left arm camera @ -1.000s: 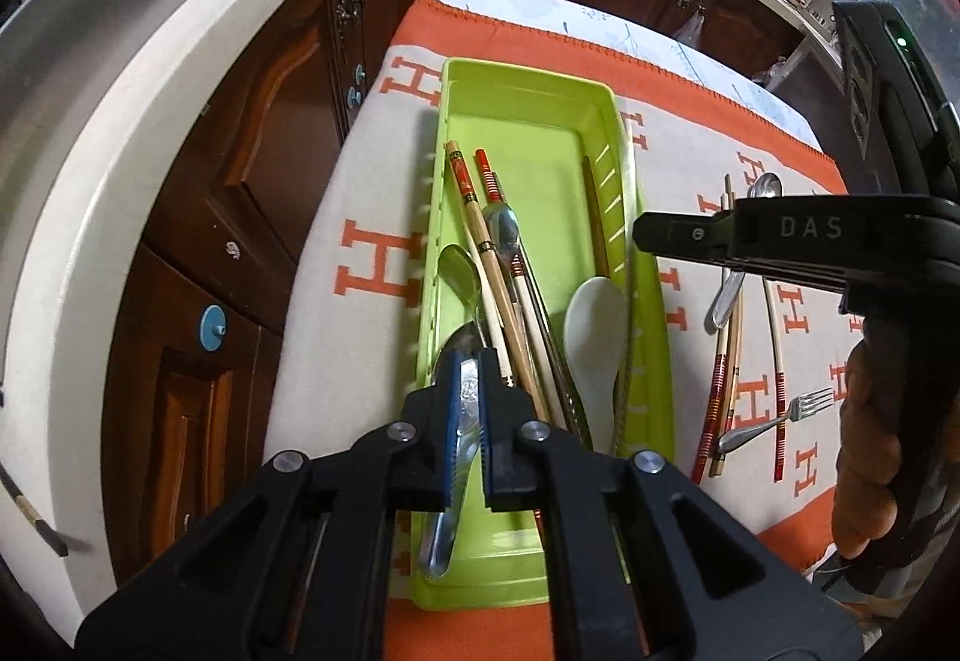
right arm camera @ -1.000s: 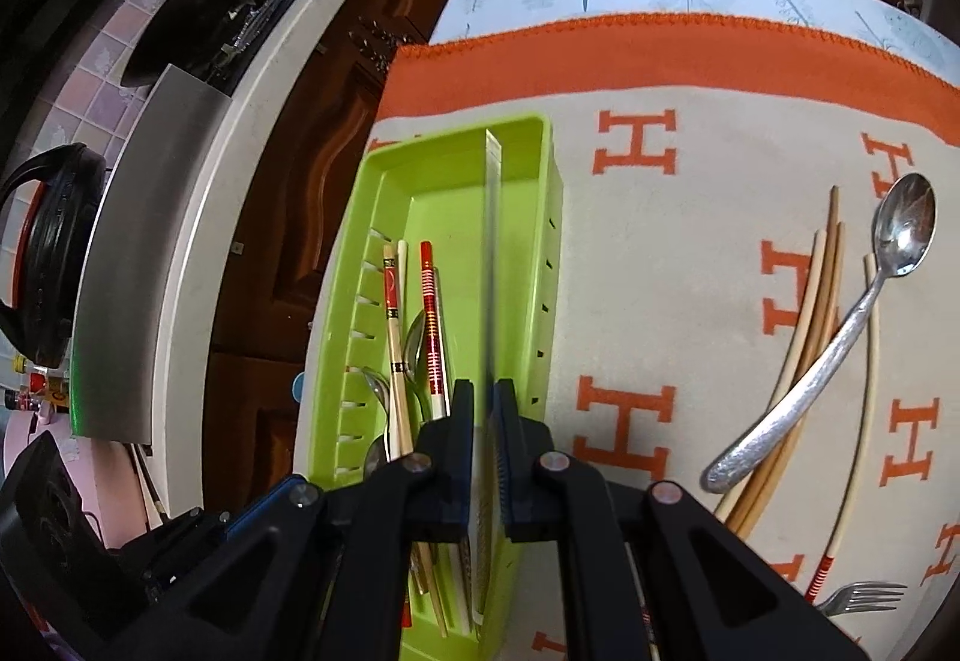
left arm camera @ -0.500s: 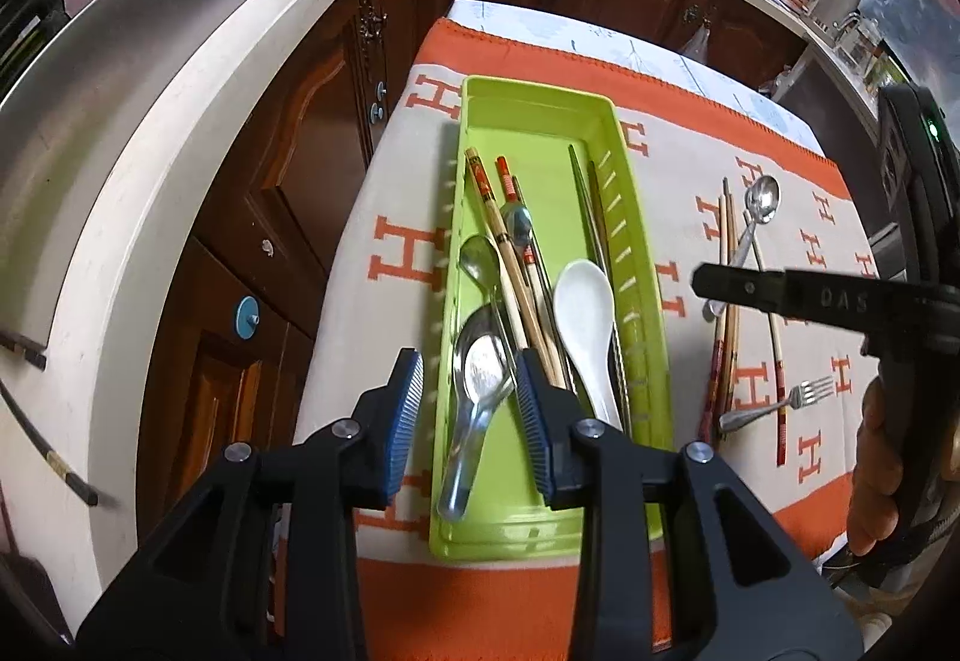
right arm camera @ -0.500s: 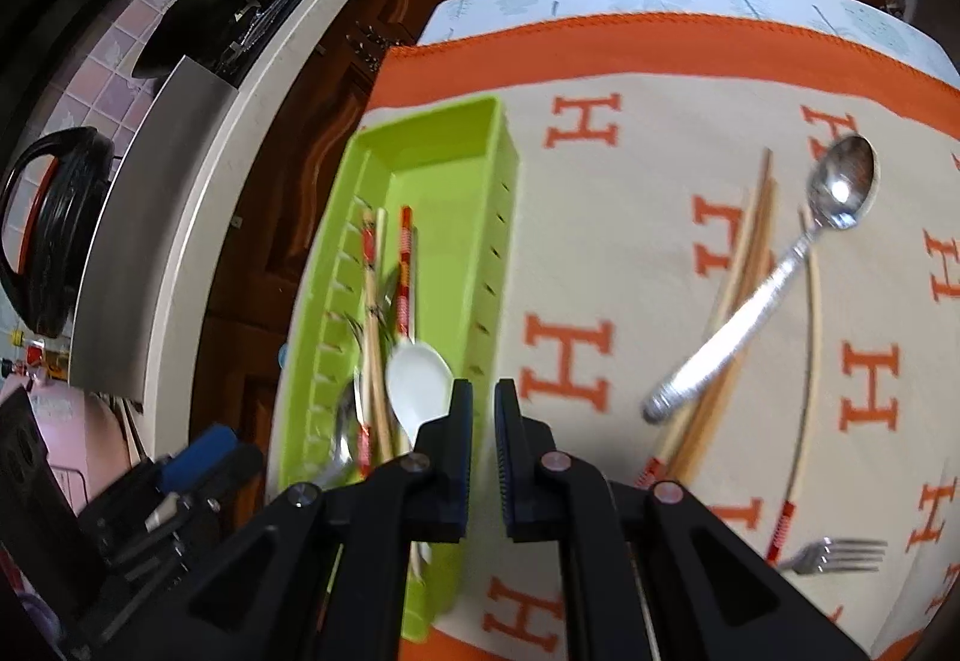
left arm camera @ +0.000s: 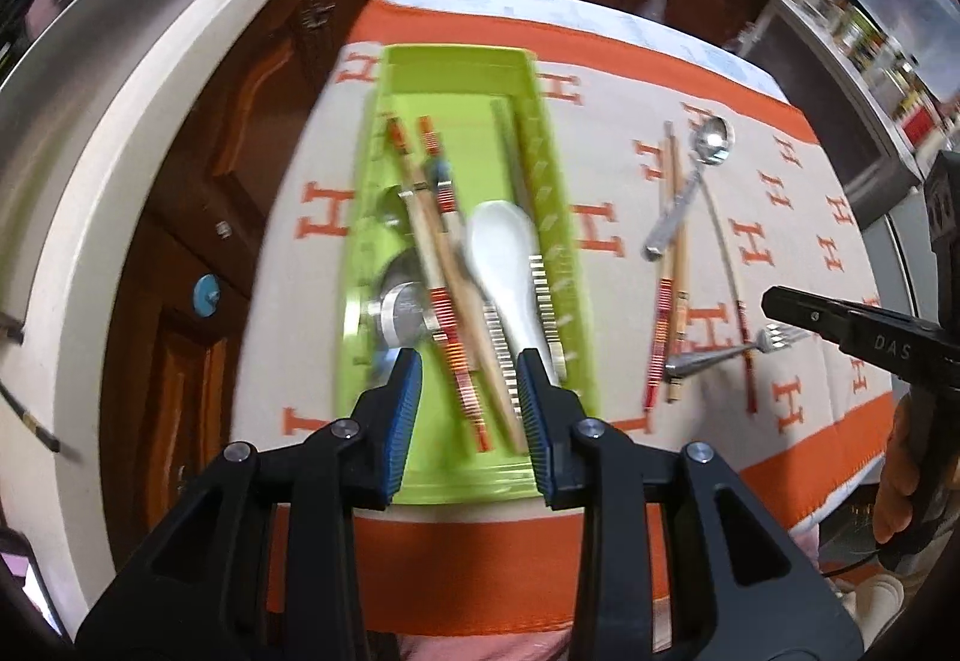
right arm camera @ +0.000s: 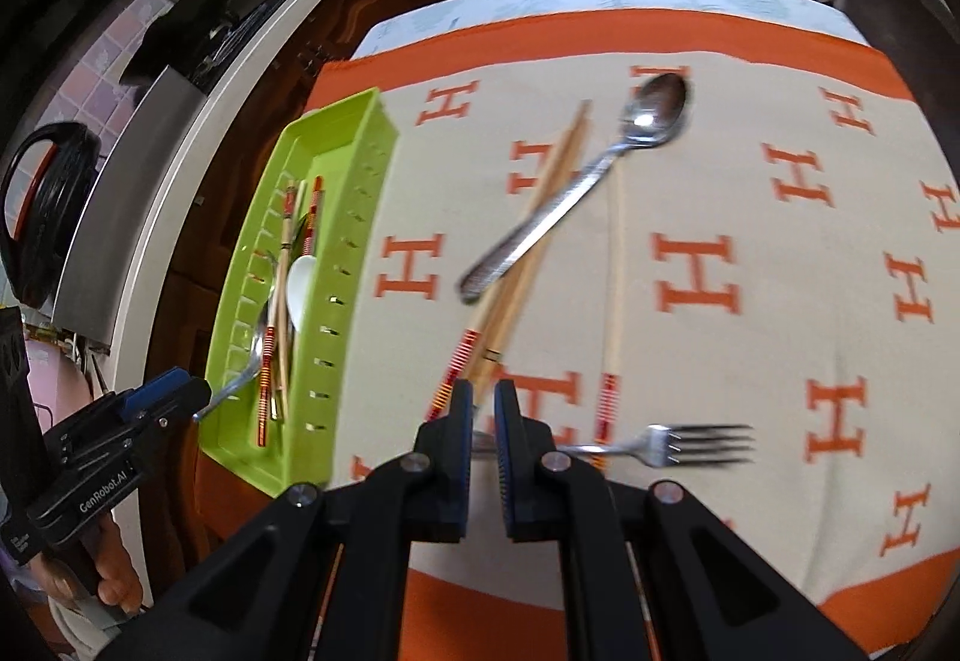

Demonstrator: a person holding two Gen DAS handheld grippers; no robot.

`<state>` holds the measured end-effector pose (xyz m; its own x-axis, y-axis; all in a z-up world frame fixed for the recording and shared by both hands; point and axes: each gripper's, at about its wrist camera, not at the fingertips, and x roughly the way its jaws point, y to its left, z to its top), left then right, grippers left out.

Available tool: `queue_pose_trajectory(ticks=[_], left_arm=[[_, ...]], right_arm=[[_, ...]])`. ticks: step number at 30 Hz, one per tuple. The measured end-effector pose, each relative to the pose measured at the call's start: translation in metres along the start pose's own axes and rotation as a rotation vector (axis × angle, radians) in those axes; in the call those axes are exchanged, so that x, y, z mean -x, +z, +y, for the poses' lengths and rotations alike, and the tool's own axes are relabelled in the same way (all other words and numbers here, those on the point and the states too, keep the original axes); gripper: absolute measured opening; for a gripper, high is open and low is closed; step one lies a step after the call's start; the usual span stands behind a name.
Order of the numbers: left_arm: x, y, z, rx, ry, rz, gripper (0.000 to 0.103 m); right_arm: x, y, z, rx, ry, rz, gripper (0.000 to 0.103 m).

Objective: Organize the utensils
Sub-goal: 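Move the left gripper to the remaining pile and grasp a metal spoon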

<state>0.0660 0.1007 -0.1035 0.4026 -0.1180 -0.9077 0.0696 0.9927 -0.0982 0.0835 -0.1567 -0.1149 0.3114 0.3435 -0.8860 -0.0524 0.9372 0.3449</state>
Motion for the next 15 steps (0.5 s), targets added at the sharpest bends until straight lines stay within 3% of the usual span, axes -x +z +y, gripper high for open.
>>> queue_pose_trajectory(ticks=[8,15], left_arm=[[-0.004,0.026,-0.069,-0.141,-0.047,0.003,0.029],[-0.035,0.079,-0.127,-0.268,-0.123,0.024,0.029]], right_arm=[[0.019,-0.003,-0.045,-0.084,0.013,-0.031,0.007],[0.019,0.001,-0.081,-0.155,0.025,-0.040,0.007]])
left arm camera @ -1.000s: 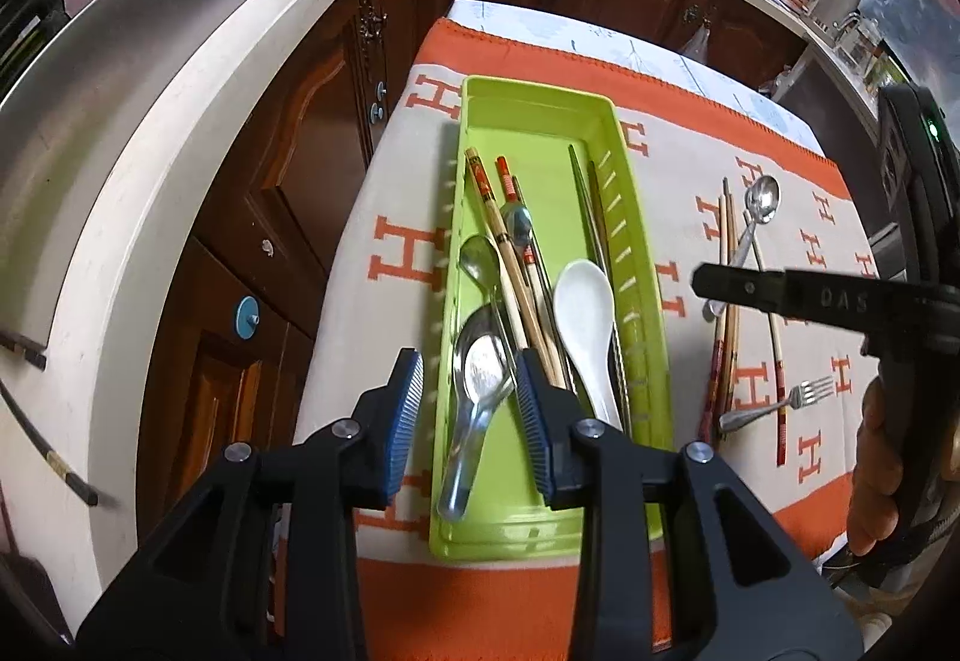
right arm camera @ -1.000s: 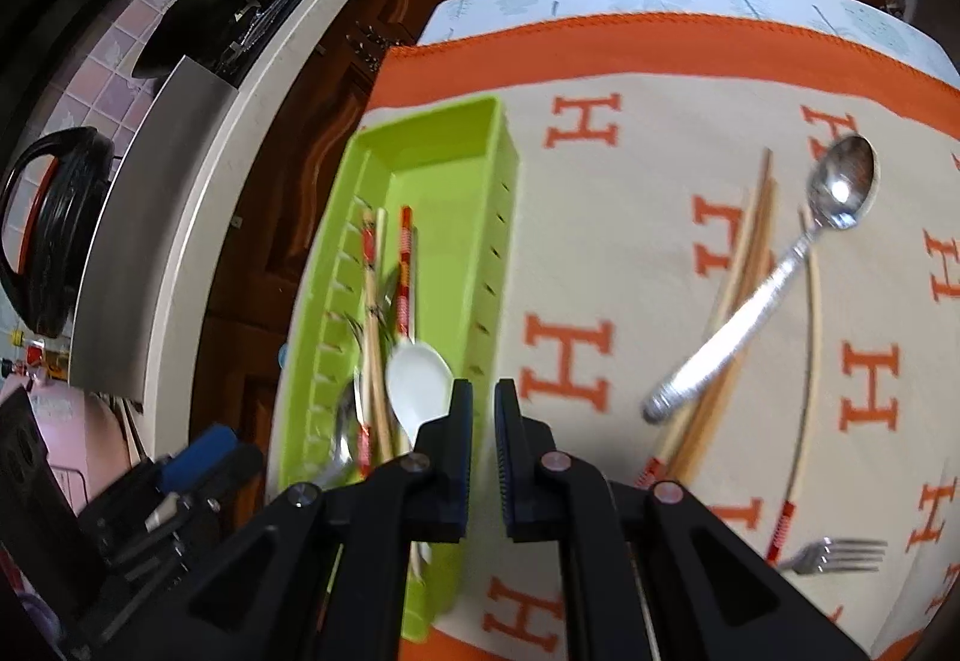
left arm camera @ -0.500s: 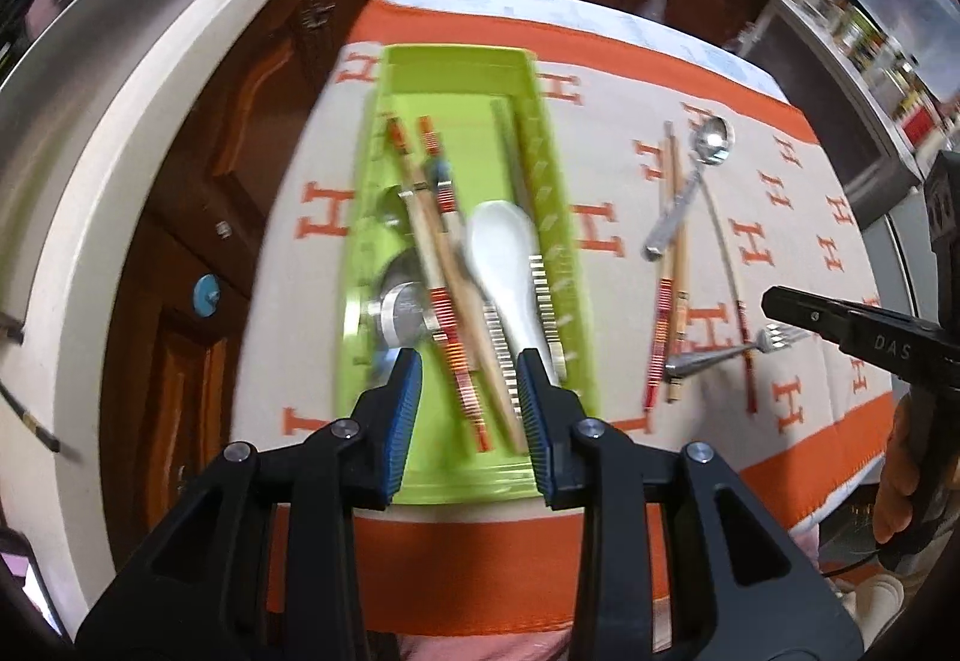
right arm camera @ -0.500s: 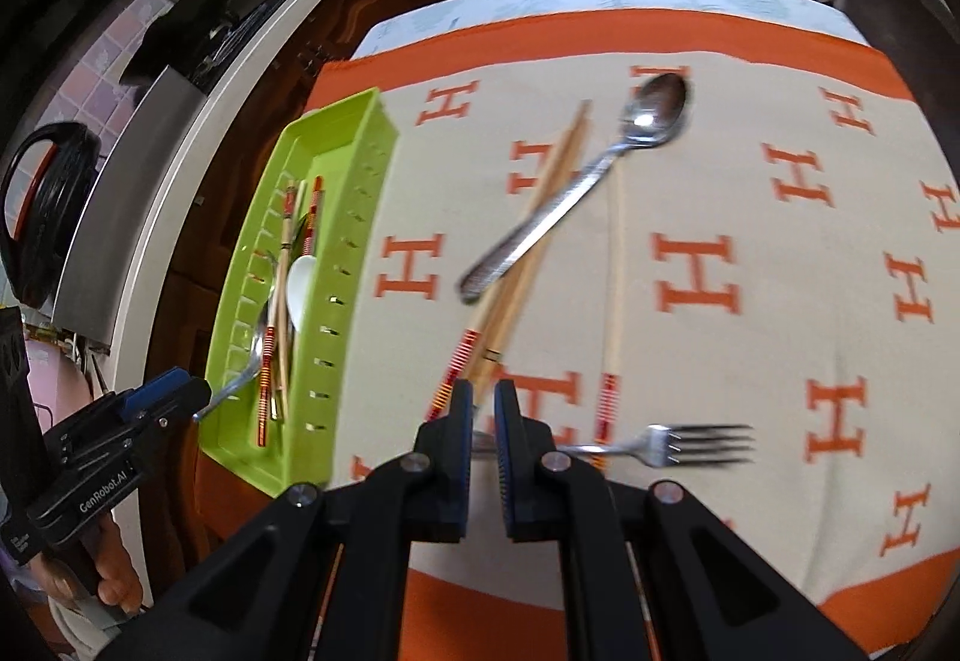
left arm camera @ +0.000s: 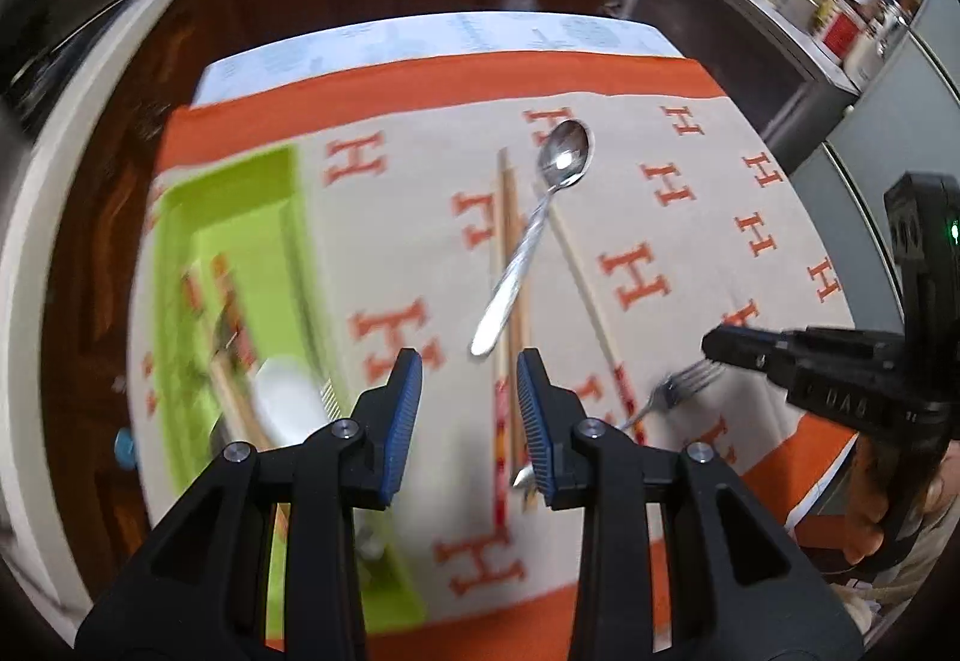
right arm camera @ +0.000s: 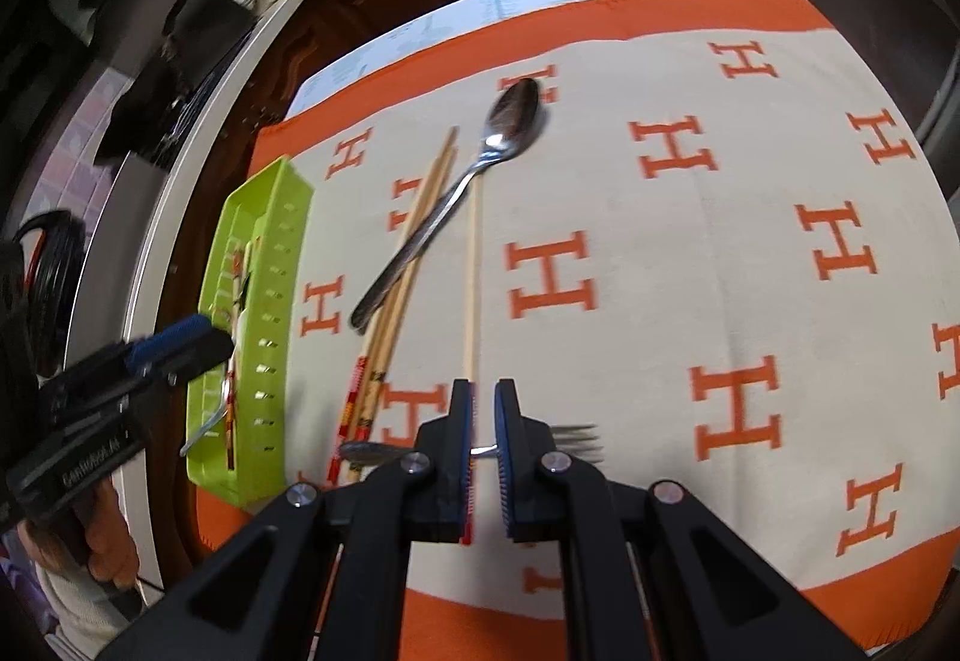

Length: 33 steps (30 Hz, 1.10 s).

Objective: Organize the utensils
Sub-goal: 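Move the left gripper to the remaining pile and grasp a metal spoon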

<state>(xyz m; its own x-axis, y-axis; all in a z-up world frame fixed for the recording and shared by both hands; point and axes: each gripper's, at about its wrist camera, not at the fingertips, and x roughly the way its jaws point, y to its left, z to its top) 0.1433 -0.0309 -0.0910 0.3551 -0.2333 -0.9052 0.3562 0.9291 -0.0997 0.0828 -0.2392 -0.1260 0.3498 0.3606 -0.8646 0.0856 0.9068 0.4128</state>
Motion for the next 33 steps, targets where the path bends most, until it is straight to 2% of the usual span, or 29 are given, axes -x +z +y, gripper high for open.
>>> queue_pose_trajectory(ticks=[5,9,11,14,18,22,31,33], left_arm=[[-0.044,0.044,-0.017,-0.062,-0.100,0.062,0.029],[-0.080,0.068,-0.031,-0.131,-0.117,0.095,0.027],[-0.089,0.073,-0.037,-0.187,-0.107,0.088,0.022],[-0.104,0.081,-0.048,-0.272,-0.101,0.079,0.021],[-0.122,0.083,-0.055,-0.358,-0.084,0.110,0.016],[-0.138,0.079,-0.056,-0.401,-0.079,0.153,0.010],[-0.144,0.092,-0.059,-0.470,-0.106,0.170,0.009],[-0.149,0.095,-0.057,-0.474,-0.105,0.199,0.010]], right_arm=[[-0.002,0.021,-0.021,-0.054,0.007,-0.014,0.007],[-0.003,0.035,-0.032,-0.077,0.013,-0.026,0.007],[-0.005,0.038,-0.037,-0.086,0.018,-0.026,0.007],[-0.012,0.040,-0.043,-0.094,0.028,-0.009,0.007],[-0.019,0.041,-0.049,-0.102,0.033,0.009,0.007],[-0.023,0.042,-0.058,-0.116,0.031,0.014,0.007],[-0.026,0.040,-0.070,-0.131,0.035,0.027,0.007],[-0.026,0.039,-0.071,-0.132,0.035,0.025,0.007]])
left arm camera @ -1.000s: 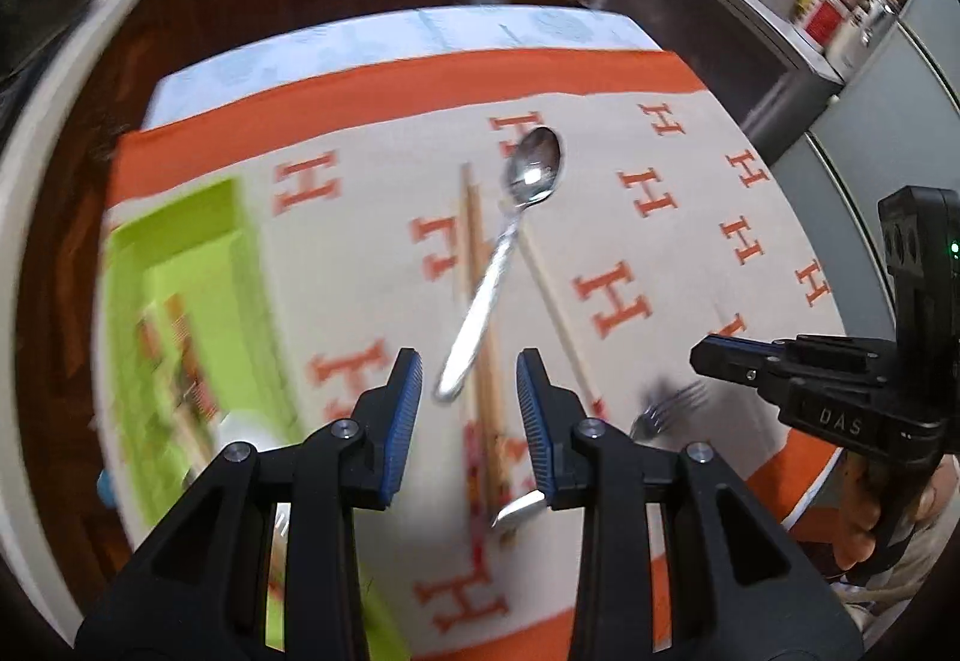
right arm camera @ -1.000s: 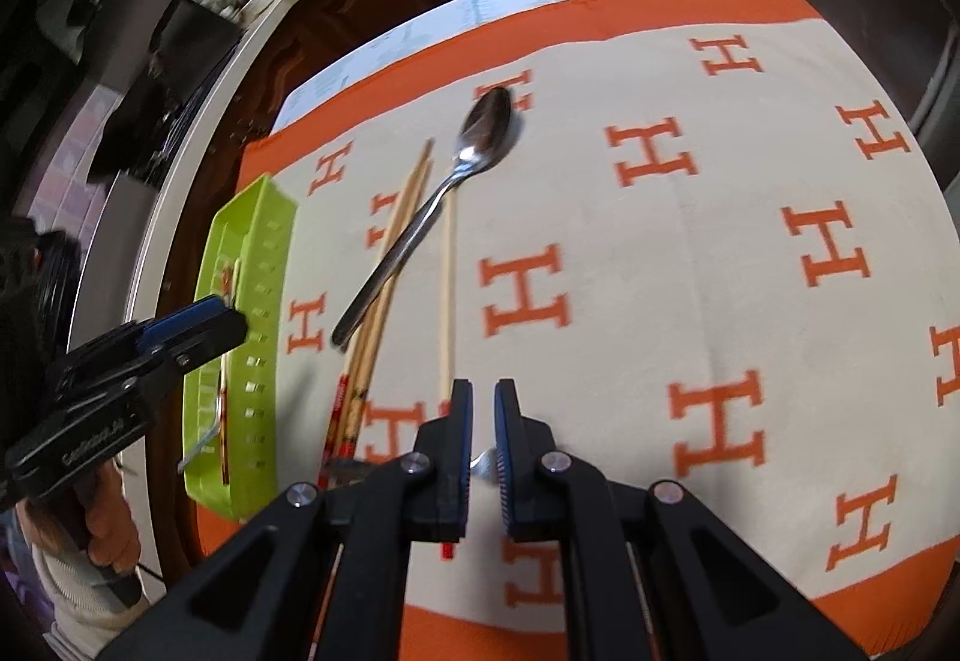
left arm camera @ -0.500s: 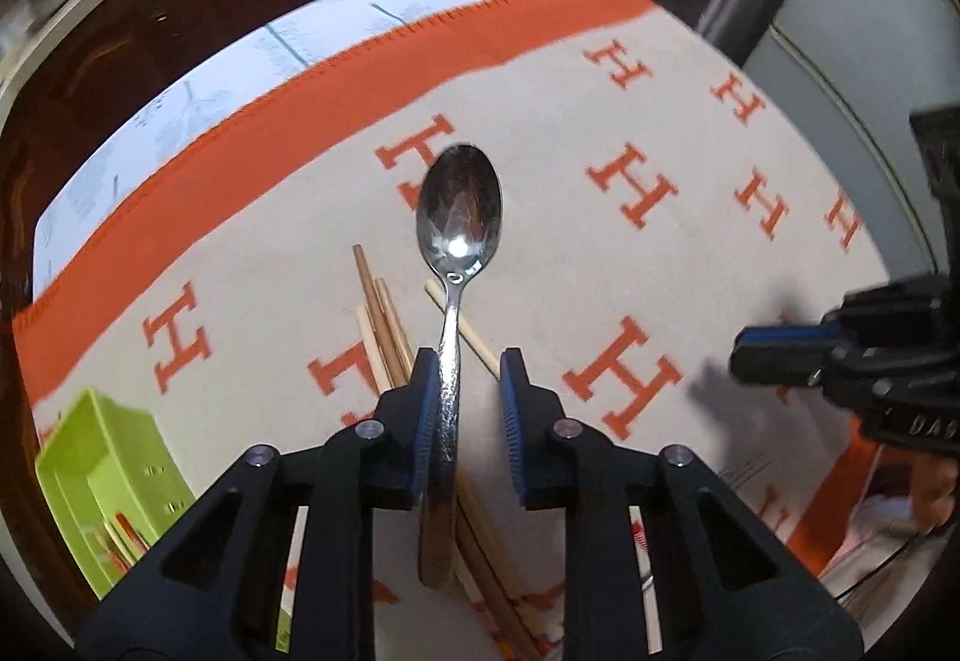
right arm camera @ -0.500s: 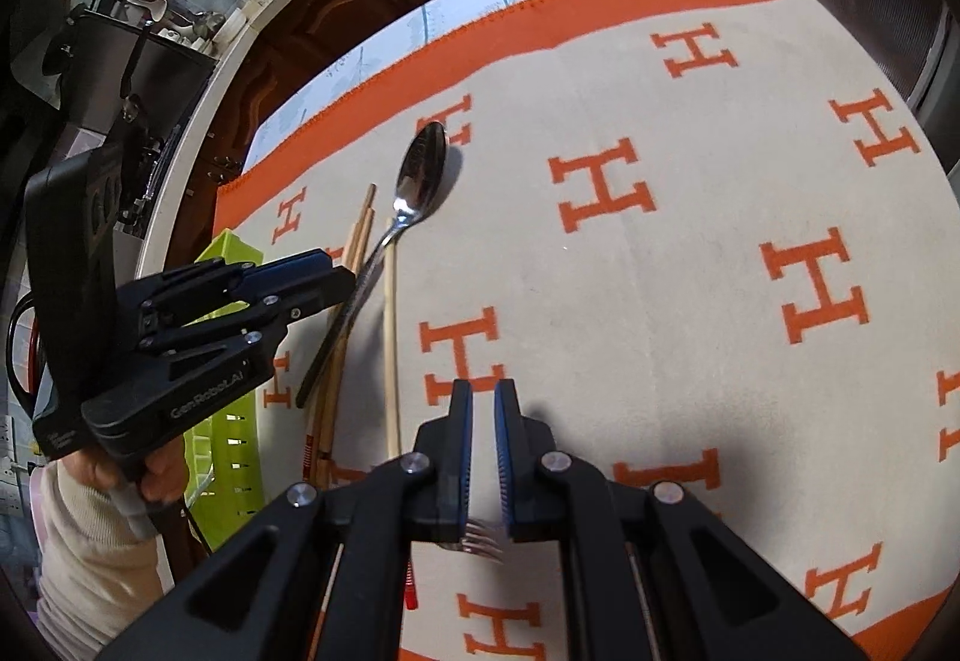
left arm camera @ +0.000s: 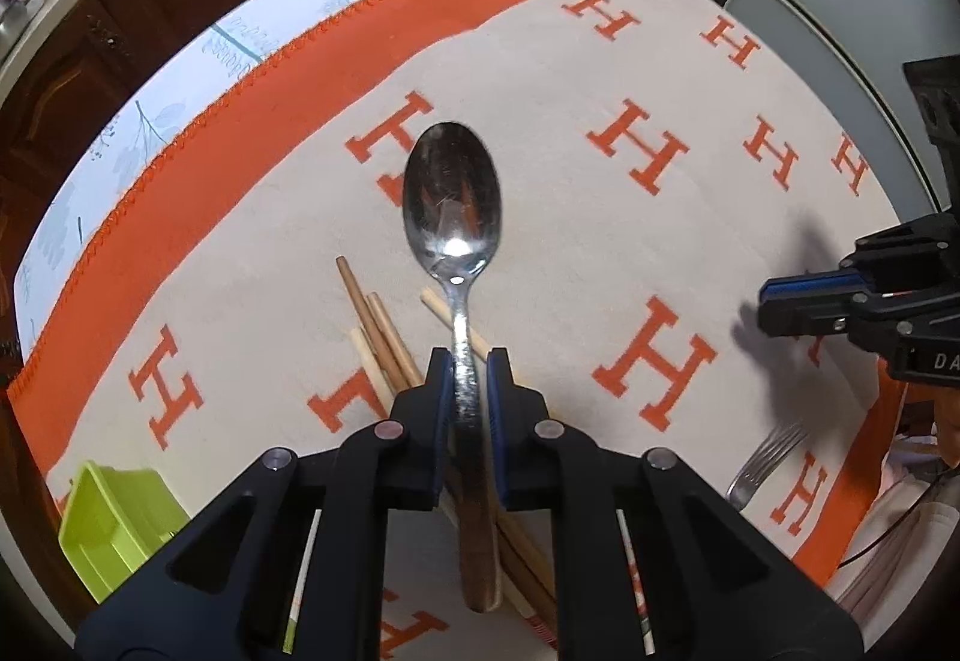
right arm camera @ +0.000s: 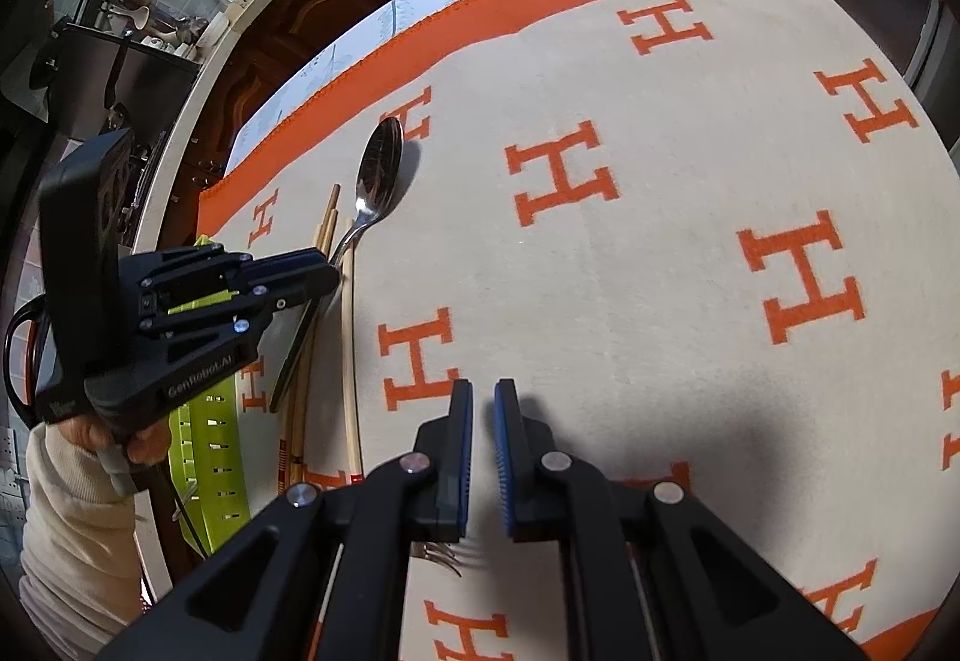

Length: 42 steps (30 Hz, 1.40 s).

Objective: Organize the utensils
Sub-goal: 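Move the left gripper to the remaining pile and grasp a metal spoon, then lift the metal spoon with the left gripper and carry it toward the green tray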

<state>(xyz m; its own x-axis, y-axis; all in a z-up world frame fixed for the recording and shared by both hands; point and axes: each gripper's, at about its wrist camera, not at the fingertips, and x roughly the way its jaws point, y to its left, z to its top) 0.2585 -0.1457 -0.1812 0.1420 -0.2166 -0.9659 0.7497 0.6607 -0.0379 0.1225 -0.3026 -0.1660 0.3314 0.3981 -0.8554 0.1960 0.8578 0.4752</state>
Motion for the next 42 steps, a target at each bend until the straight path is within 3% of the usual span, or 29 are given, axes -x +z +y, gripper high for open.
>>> queue_pose_trajectory(ticks=[9,16,20,23,28,33,39,42], left_arm=[[-0.010,0.002,0.006,-0.061,-0.065,0.047,0.009],[-0.011,0.006,0.014,-0.004,-0.115,0.050,0.008],[-0.006,-0.002,0.012,0.082,-0.091,0.035,0.007],[-0.001,-0.013,0.004,0.168,-0.050,0.058,0.007],[0.004,-0.035,-0.021,0.217,0.023,0.127,0.007],[0.004,-0.044,-0.028,0.253,-0.098,0.168,0.007],[0.008,-0.054,-0.023,0.204,-0.173,0.101,0.008],[0.006,-0.057,-0.019,0.226,-0.205,0.072,0.007]], right_arm=[[-0.004,0.001,-0.006,-0.018,-0.012,0.007,0.007],[-0.009,-0.004,-0.009,-0.028,-0.013,0.020,0.007],[-0.012,-0.009,-0.012,-0.043,-0.010,0.028,0.007],[-0.011,-0.011,-0.013,-0.050,-0.006,0.024,0.007],[-0.009,-0.015,-0.012,-0.041,-0.015,0.020,0.007],[-0.008,-0.020,-0.011,-0.036,-0.012,0.026,0.007],[-0.007,-0.024,-0.014,-0.039,-0.006,0.031,0.007],[-0.006,-0.026,-0.014,-0.042,-0.004,0.030,0.007]])
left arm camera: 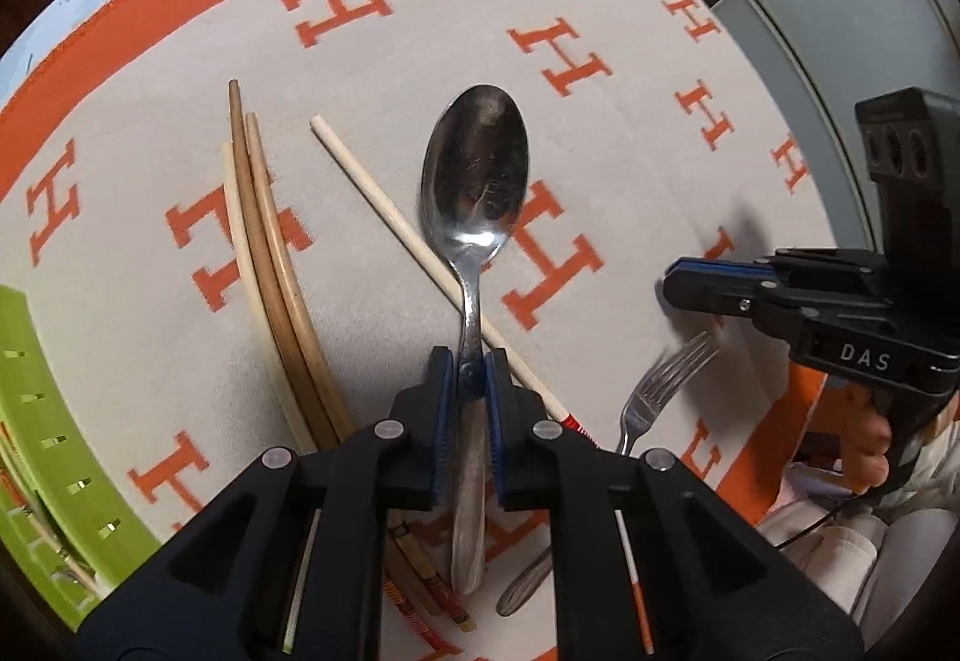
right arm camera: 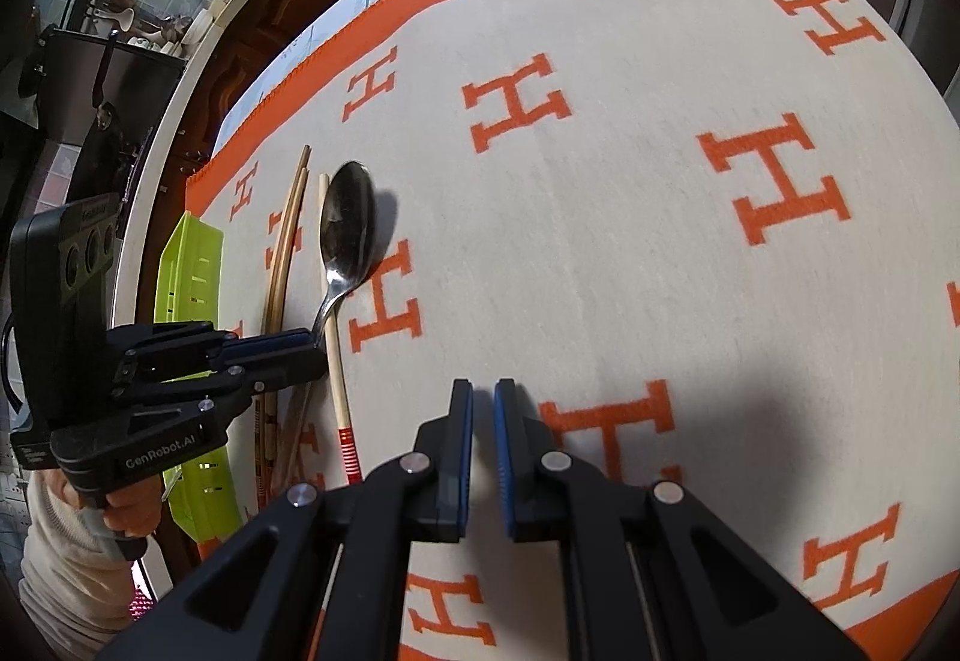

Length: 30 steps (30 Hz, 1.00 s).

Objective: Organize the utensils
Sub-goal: 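Lift the metal spoon with the left gripper and carry it toward the green tray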

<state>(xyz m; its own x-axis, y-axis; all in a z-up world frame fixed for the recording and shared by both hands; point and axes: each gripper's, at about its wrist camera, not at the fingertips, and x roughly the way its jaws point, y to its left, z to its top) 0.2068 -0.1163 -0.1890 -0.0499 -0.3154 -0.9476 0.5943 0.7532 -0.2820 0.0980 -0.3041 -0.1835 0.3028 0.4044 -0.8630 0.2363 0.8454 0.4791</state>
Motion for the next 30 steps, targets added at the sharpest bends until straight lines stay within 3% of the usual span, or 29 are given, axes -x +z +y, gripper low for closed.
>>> queue_pose_trajectory(ticks=[6,10,15,20,30], left_arm=[[0.006,-0.017,-0.019,0.021,0.114,-0.047,0.006],[0.012,-0.026,-0.051,-0.030,0.228,-0.109,0.000],[0.015,-0.033,-0.060,-0.025,0.202,-0.112,0.000],[0.009,-0.036,-0.052,0.048,0.182,-0.098,0.000],[0.047,-0.065,-0.039,0.144,0.150,-0.187,0.000]], right_arm=[[0.000,0.000,0.002,0.005,-0.010,0.002,0.007],[0.001,-0.001,0.002,0.005,-0.010,0.000,0.007],[0.001,-0.003,0.003,0.012,-0.011,0.002,0.007],[0.002,-0.007,0.006,0.025,-0.011,0.008,0.007],[0.004,-0.014,0.013,0.026,-0.014,0.019,0.007]])
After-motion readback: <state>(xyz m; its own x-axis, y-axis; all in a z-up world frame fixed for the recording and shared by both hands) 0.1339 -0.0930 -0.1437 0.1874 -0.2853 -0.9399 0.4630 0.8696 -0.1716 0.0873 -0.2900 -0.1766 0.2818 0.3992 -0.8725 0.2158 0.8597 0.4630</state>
